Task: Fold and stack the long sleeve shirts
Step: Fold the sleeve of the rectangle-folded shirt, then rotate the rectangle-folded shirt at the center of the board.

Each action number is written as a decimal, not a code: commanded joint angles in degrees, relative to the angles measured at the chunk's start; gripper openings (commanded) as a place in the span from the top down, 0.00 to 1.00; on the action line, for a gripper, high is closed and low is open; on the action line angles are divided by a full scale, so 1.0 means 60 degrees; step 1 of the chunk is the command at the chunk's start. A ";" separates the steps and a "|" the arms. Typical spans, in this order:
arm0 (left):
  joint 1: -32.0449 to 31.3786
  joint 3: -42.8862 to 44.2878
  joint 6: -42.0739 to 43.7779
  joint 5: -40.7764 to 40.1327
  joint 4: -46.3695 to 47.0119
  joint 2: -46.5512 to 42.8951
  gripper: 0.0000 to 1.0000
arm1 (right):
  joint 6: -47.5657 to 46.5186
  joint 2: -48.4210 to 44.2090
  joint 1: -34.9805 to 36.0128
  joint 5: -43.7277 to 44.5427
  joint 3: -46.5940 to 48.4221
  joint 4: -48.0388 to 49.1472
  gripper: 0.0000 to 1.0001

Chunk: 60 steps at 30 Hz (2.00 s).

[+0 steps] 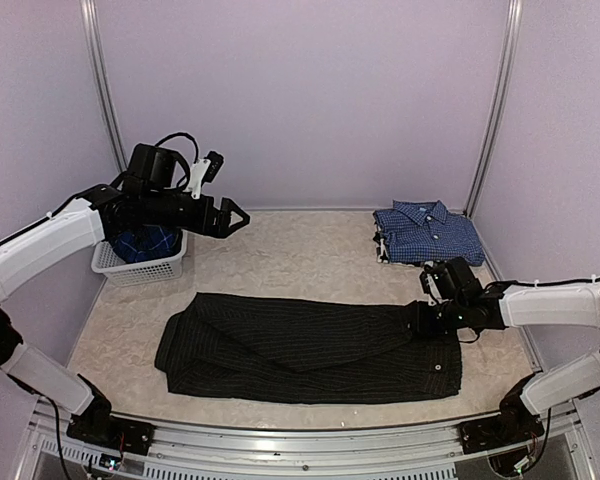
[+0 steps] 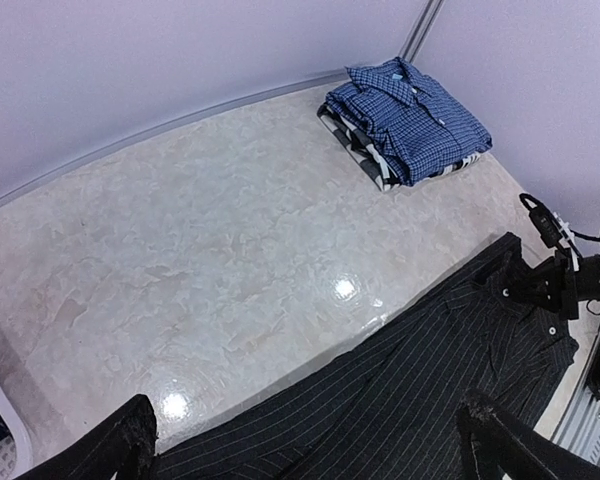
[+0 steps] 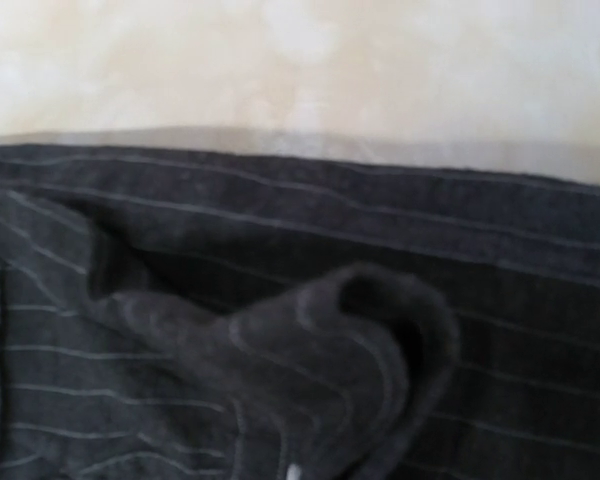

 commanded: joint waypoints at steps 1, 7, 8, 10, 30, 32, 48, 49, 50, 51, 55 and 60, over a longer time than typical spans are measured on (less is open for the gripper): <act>0.0063 0.0031 -0.0156 -0.0520 -0.0257 0.0150 0.01 | -0.0072 0.0276 -0.0234 0.0268 0.0023 -0.0151 0.95; 0.0052 -0.0674 -0.0586 -0.1185 -0.0353 0.0108 0.01 | -0.0191 0.0375 -0.0245 0.0642 0.0284 -0.0648 0.67; 0.0049 -0.0859 -0.0695 -0.1192 -0.0312 0.0069 0.01 | -0.0231 0.0333 -0.0242 0.0673 0.0370 -0.0705 0.64; -0.0022 -0.1338 -0.0871 -0.0928 -0.0113 -0.0059 0.01 | -0.0265 0.0142 -0.0242 0.0694 0.0476 -0.0785 0.60; -0.3324 -0.4347 -0.3186 -0.1295 0.2181 0.1269 0.04 | -0.1811 -0.0375 0.0439 -0.1266 0.1007 0.0439 0.39; -0.3463 -0.4681 -0.3601 -0.1580 0.2217 0.0995 0.03 | -0.2082 0.0030 0.0617 -0.1615 0.1112 0.0648 0.39; -0.2872 -0.6198 -0.5263 -0.2644 0.2120 0.0393 0.01 | -0.2305 0.2656 0.0718 -0.2579 0.1443 0.1124 0.40; -0.2759 -0.6244 -0.5266 -0.2587 0.2164 0.0382 0.01 | -0.2299 0.2649 0.0715 -0.2558 0.1436 0.1124 0.40; -0.2639 -0.6267 -0.5235 -0.2495 0.2250 0.0371 0.01 | -0.2267 0.2617 0.0727 -0.2501 0.1419 0.1116 0.40; -0.2503 -0.6264 -0.5156 -0.2403 0.2350 0.0380 0.01 | -0.2235 0.2531 0.0729 -0.2418 0.1415 0.1090 0.40; -0.2038 -0.5766 -0.4596 -0.1751 0.2367 0.1006 0.01 | -0.2191 0.2255 0.0721 -0.1802 0.1669 0.0550 0.39; -0.1527 -0.4343 -0.3412 -0.1292 0.2098 0.2383 0.01 | -0.2126 0.1517 0.0724 -0.1441 0.1703 0.0091 0.37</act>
